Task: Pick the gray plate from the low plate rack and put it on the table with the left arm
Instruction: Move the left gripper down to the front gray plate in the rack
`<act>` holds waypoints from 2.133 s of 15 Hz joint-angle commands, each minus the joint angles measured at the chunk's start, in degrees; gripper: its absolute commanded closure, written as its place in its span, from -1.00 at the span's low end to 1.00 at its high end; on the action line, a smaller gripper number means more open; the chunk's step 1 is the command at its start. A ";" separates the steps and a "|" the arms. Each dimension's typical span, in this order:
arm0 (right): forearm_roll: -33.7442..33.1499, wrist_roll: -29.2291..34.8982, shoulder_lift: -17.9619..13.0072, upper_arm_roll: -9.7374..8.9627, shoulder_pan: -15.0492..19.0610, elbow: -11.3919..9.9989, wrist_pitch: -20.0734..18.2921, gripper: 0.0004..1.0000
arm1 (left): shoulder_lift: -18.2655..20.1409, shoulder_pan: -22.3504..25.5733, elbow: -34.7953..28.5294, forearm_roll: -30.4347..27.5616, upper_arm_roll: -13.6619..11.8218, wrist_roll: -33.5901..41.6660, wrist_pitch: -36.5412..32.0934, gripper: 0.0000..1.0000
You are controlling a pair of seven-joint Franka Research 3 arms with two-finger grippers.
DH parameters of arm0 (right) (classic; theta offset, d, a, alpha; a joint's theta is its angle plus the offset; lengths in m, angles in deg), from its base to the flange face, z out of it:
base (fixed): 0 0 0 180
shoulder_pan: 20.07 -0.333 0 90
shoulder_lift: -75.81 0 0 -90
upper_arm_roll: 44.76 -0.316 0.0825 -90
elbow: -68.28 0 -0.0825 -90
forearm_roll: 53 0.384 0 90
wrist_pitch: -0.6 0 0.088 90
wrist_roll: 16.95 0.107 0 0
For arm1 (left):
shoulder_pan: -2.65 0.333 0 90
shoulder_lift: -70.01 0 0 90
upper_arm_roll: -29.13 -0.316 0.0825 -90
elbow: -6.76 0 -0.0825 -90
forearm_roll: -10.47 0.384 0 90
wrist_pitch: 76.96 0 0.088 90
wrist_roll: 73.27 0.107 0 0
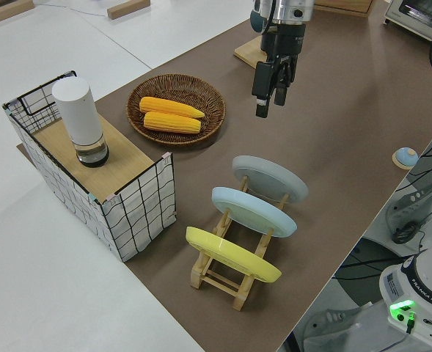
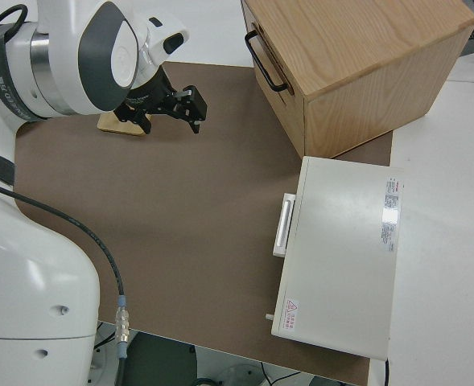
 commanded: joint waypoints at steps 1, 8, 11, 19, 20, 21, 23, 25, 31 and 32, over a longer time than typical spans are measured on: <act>-0.08 0.69 -0.15 -0.98 1.06 0.51 -0.72 -0.97 | 2.64 -0.65 -6.19 4.73 -0.35 1.19 0.94 -0.97; -0.08 0.69 -0.15 -0.98 1.06 0.51 -0.81 -0.97 | 1.41 0.22 -10.68 7.64 -1.05 0.04 2.43 -0.97; -0.08 0.69 -0.07 -0.98 1.06 0.51 -0.81 -0.97 | 1.41 0.49 -10.95 7.64 -1.40 0.04 2.78 -0.97; -0.08 0.69 -0.15 -0.98 1.06 0.51 -0.81 -0.97 | -0.35 1.37 -12.35 7.46 -1.40 -2.06 5.33 -0.81; -0.08 0.69 -0.15 -0.98 1.06 0.51 -0.81 -0.97 | -0.44 1.72 -12.88 7.38 -1.40 -2.41 6.29 -0.63; -0.08 0.69 -0.15 -0.98 1.06 0.51 -0.81 -0.97 | -0.44 1.98 -13.32 7.11 -1.40 -2.59 6.99 -0.43; -0.08 0.69 -0.15 -0.98 1.06 0.51 -0.72 -0.97 | -0.44 2.07 -13.32 6.93 -1.49 -2.68 7.18 0.11; -0.08 0.69 -0.15 -0.98 1.06 0.51 -0.81 -0.97 | -0.44 1.98 -13.32 6.76 -1.75 -2.77 7.18 0.62; -0.08 0.69 -0.15 -0.98 1.06 0.51 -0.81 -0.97 | -0.17 1.98 -12.97 6.32 -1.84 -2.86 7.09 0.87; -0.08 0.69 -0.15 -0.98 1.06 0.51 -0.81 -0.97 | -0.17 1.98 -12.80 6.32 -1.84 -2.77 7.09 0.90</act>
